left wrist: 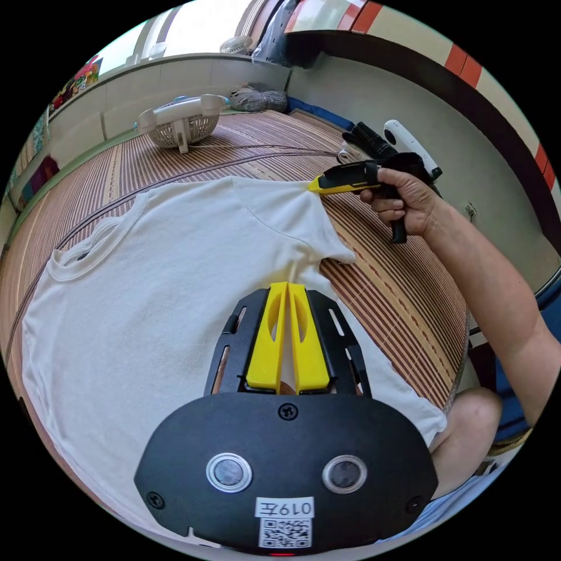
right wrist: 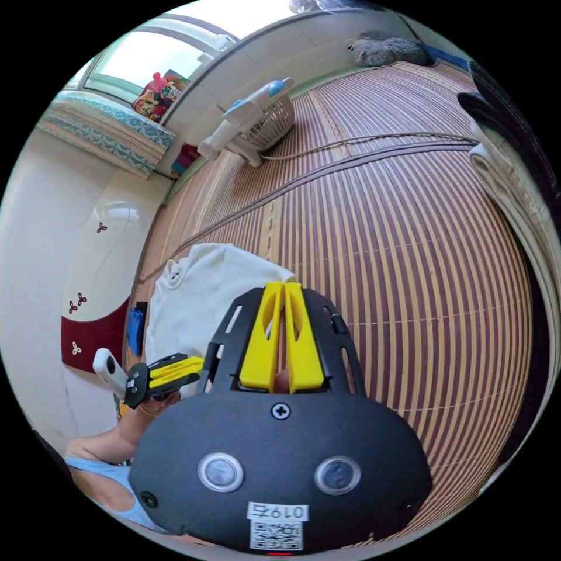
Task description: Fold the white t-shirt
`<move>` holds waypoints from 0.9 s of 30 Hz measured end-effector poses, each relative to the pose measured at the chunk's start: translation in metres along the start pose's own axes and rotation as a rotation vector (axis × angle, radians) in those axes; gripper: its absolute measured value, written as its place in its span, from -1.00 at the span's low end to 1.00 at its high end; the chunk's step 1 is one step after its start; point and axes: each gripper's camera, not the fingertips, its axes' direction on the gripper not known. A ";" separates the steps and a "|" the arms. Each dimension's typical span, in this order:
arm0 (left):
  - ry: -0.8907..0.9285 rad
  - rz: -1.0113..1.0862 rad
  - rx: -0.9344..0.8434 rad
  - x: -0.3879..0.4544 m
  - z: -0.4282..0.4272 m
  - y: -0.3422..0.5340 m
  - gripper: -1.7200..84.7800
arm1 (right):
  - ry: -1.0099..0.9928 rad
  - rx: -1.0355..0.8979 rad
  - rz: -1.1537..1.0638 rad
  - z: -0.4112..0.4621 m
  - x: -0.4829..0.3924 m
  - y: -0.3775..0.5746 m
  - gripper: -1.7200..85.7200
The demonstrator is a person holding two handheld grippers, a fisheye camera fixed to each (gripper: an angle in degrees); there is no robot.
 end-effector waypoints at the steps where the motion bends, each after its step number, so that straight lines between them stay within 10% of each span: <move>1: 0.000 0.000 0.000 0.001 0.000 0.001 -0.94 | -0.012 0.008 -0.001 0.000 0.000 0.001 -0.93; 27: 0.023 0.104 0.072 0.078 -0.067 0.071 -0.94 | 0.038 0.060 -0.078 -0.017 -0.051 0.099 -0.78</move>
